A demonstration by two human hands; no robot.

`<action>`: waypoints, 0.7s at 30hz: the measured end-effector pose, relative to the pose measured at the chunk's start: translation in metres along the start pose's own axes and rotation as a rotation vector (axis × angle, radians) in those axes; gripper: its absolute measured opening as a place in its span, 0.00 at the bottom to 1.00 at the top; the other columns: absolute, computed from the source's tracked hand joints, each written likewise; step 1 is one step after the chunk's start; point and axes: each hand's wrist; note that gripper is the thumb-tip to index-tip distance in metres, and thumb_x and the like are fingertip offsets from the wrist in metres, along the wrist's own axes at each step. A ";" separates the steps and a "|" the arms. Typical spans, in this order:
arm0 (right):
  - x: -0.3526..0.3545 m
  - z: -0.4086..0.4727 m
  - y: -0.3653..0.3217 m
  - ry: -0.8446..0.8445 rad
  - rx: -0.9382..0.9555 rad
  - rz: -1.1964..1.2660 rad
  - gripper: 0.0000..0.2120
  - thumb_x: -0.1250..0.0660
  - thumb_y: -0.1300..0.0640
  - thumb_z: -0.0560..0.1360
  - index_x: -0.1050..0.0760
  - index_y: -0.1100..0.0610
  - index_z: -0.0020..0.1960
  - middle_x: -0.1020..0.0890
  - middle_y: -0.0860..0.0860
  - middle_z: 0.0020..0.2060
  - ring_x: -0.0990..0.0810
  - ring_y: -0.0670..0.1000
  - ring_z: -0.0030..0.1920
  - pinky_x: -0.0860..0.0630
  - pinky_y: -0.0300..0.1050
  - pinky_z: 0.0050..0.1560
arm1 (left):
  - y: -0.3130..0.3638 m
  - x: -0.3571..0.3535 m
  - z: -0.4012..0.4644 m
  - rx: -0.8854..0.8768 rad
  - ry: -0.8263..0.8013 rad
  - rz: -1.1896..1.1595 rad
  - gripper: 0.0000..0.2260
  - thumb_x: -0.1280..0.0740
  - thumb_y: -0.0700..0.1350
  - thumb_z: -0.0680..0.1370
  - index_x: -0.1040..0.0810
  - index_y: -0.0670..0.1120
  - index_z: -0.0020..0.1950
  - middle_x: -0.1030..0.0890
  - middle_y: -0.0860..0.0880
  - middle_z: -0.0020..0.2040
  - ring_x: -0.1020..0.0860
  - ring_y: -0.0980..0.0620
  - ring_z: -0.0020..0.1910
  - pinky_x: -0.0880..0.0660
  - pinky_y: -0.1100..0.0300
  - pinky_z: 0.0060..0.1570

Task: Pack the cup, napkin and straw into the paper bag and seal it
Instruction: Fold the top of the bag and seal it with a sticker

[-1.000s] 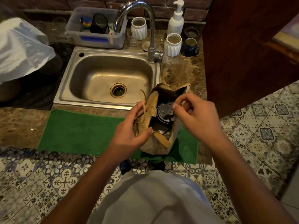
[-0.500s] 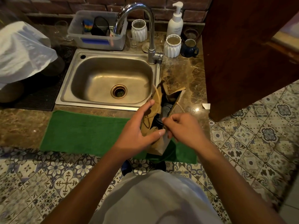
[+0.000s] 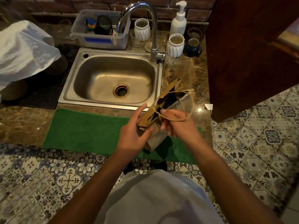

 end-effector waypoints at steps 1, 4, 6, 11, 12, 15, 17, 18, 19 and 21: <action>-0.001 0.000 0.001 -0.042 0.001 -0.014 0.12 0.37 0.52 0.84 0.18 0.55 0.48 0.16 0.55 0.35 0.26 0.48 0.25 0.33 0.37 0.24 | -0.003 -0.001 0.002 -0.023 0.034 0.029 0.30 0.27 0.37 0.76 0.30 0.52 0.76 0.24 0.70 0.55 0.26 0.81 0.53 0.29 0.80 0.53; 0.001 -0.001 0.000 -0.132 0.012 -0.083 0.08 0.35 0.56 0.83 0.20 0.52 0.60 0.13 0.55 0.42 0.21 0.51 0.30 0.31 0.41 0.25 | -0.012 0.002 0.012 -0.075 0.098 0.065 0.25 0.29 0.33 0.76 0.24 0.50 0.71 0.24 0.70 0.56 0.26 0.80 0.54 0.30 0.80 0.53; 0.010 -0.005 -0.004 -0.102 0.040 -0.122 0.14 0.34 0.60 0.81 0.23 0.50 0.66 0.14 0.55 0.46 0.18 0.48 0.34 0.28 0.39 0.27 | -0.017 0.008 0.021 -0.084 0.110 0.043 0.24 0.29 0.33 0.77 0.23 0.52 0.70 0.23 0.69 0.57 0.26 0.78 0.56 0.29 0.77 0.56; 0.039 -0.018 -0.016 0.032 0.173 -0.118 0.12 0.37 0.67 0.81 0.18 0.55 0.57 0.14 0.52 0.42 0.20 0.39 0.31 0.28 0.30 0.28 | -0.028 0.027 0.036 -0.077 0.050 -0.078 0.23 0.30 0.32 0.77 0.20 0.55 0.66 0.17 0.64 0.60 0.21 0.62 0.63 0.24 0.62 0.64; 0.042 -0.018 -0.016 0.108 0.214 -0.130 0.12 0.36 0.67 0.81 0.17 0.54 0.53 0.14 0.51 0.39 0.19 0.42 0.31 0.27 0.33 0.28 | -0.028 0.030 0.038 -0.071 0.027 -0.098 0.24 0.31 0.30 0.77 0.20 0.56 0.65 0.17 0.68 0.58 0.21 0.66 0.62 0.25 0.65 0.64; 0.054 -0.006 -0.015 0.426 0.386 -0.291 0.11 0.33 0.62 0.79 0.19 0.48 0.55 0.15 0.46 0.48 0.17 0.47 0.45 0.18 0.47 0.44 | -0.027 0.040 0.045 -0.062 -0.056 -0.129 0.26 0.32 0.27 0.75 0.21 0.54 0.64 0.18 0.72 0.55 0.21 0.69 0.60 0.27 0.71 0.61; 0.061 0.008 -0.015 0.437 0.456 -0.500 0.17 0.30 0.55 0.79 0.24 0.46 0.67 0.20 0.48 0.63 0.22 0.49 0.61 0.23 0.46 0.59 | -0.029 0.044 0.050 -0.058 -0.093 -0.140 0.25 0.31 0.28 0.75 0.19 0.56 0.61 0.17 0.69 0.56 0.20 0.66 0.61 0.27 0.70 0.62; 0.064 0.016 -0.014 0.354 0.450 -0.584 0.22 0.30 0.51 0.79 0.28 0.46 0.71 0.24 0.48 0.69 0.25 0.50 0.67 0.27 0.48 0.65 | -0.030 0.046 0.052 -0.046 -0.105 -0.148 0.26 0.31 0.28 0.75 0.17 0.58 0.60 0.16 0.68 0.56 0.20 0.64 0.61 0.26 0.69 0.62; 0.066 0.023 -0.013 0.241 0.415 -0.628 0.24 0.30 0.48 0.79 0.29 0.46 0.74 0.26 0.48 0.72 0.28 0.50 0.71 0.29 0.50 0.68 | -0.031 0.048 0.054 -0.028 -0.111 -0.160 0.27 0.31 0.28 0.75 0.17 0.60 0.59 0.16 0.66 0.56 0.20 0.63 0.62 0.26 0.69 0.61; 0.068 0.031 -0.010 0.011 0.331 -0.581 0.24 0.29 0.46 0.78 0.27 0.47 0.72 0.22 0.46 0.68 0.24 0.45 0.67 0.25 0.48 0.66 | -0.032 0.051 0.058 -0.001 -0.110 -0.184 0.26 0.32 0.27 0.75 0.17 0.58 0.58 0.15 0.65 0.55 0.19 0.63 0.61 0.25 0.70 0.60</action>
Point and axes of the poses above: each hand's wrist, its own z-axis towards the middle knuckle, its own x-axis out of the back of the hand, y = z × x
